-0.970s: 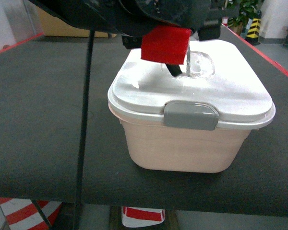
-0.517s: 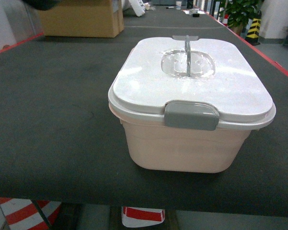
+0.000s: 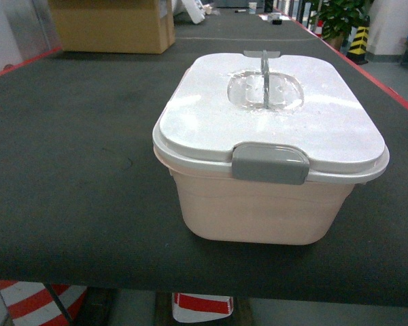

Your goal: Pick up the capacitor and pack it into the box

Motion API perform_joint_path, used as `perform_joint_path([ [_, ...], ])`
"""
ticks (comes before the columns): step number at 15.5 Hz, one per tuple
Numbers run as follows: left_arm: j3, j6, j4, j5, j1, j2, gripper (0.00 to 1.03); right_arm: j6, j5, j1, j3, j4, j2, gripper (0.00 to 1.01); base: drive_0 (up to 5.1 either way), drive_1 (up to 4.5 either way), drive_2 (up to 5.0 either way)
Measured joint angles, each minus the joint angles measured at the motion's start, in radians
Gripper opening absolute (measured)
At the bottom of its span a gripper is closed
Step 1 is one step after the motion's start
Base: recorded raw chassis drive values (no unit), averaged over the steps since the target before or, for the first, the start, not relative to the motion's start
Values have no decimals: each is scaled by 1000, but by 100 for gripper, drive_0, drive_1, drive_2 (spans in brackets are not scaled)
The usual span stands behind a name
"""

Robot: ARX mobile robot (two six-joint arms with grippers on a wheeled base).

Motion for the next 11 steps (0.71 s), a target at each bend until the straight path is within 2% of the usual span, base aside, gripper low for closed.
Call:
perform_joint_path([
  [1, -29, -64, -151, 137, 44, -76, 79, 0, 0, 0, 0, 0, 0, 98, 0, 0, 0],
  [2, -109, -104, -190, 203, 92, -154, 67, 0, 1, 0, 0, 0, 0, 98, 0, 0, 0],
  [3, -180, -127, -180, 243, 134, -199, 54, 0, 0, 0, 0, 0, 0, 98, 0, 0, 0],
  [8, -252, -138, -170, 295, 172, -245, 38, 0, 0, 0, 0, 0, 0, 98, 0, 0, 0],
  [11, -368, -150, -163, 373, 249, -362, 1, 0, 0, 0, 0, 0, 0, 98, 0, 0, 0],
])
